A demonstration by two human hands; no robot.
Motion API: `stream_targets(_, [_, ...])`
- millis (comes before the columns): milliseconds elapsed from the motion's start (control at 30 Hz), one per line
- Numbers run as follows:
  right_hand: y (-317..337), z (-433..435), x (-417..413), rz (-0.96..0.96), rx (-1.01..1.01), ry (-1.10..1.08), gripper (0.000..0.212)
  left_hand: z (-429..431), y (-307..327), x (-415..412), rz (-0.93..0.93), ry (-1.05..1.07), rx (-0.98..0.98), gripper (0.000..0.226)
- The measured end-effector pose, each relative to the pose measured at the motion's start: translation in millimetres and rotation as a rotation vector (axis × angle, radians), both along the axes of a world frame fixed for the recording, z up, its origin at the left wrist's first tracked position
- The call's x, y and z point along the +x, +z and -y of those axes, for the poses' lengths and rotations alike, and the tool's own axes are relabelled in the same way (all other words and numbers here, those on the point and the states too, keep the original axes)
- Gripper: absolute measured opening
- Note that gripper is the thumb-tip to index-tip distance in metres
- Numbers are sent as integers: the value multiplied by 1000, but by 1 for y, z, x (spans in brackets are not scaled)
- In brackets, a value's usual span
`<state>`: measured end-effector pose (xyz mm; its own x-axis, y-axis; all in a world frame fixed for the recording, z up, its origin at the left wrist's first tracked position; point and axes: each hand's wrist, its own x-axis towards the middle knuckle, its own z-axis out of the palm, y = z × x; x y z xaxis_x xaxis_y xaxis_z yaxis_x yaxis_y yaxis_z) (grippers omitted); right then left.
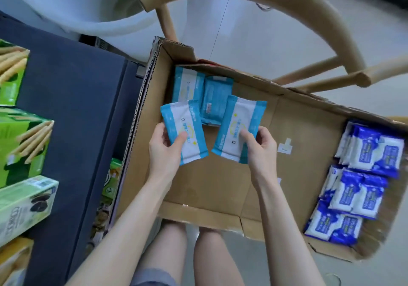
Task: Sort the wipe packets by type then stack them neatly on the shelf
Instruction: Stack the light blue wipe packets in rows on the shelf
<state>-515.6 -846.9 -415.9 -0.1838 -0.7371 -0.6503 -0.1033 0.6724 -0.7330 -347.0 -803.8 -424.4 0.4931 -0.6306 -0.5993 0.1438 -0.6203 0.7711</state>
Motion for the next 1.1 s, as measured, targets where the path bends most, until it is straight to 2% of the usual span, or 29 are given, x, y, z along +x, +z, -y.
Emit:
stream_targets(100, [27, -31, -17, 42, 42, -32, 6, -35, 30, -10, -42, 69, -15, 22])
stream_targets(200, [52, -62, -32, 120, 65, -71, 25, -73, 54, -24, -89, 140, 6, 22])
stream_targets(300, [76, -97, -45, 169, 41, -64, 37, -118, 75, -43, -126, 193, -17, 34])
stream_targets(400, [98, -133, -62, 229, 17, -41, 37, -166, 96, -72, -157, 303, -32, 34])
stream_targets(567, [130, -190, -94, 295, 2, 18, 27, -238, 132, -123, -219, 551, -100, 10])
stream_targets(633, [145, -205, -98, 310, -18, 19, 18, -261, 148, -134, -186, 592, -117, 3])
stream_targets(733, [170, -221, -94, 313, -71, 80, 14, -289, 176, -135, -88, 613, -168, 7])
stream_targets(833, [199, -232, -75, 337, -125, 186, 15, -316, 209, -117, 15, 648, -213, 6])
stream_targets(967, [244, -250, -29, 444, -179, 323, 18, -357, 257, -84, 144, 682, -291, 18])
stream_targets(1100, [290, -285, 31, 563, -228, 520, 33, -406, 306, -46, 182, 793, -429, 28])
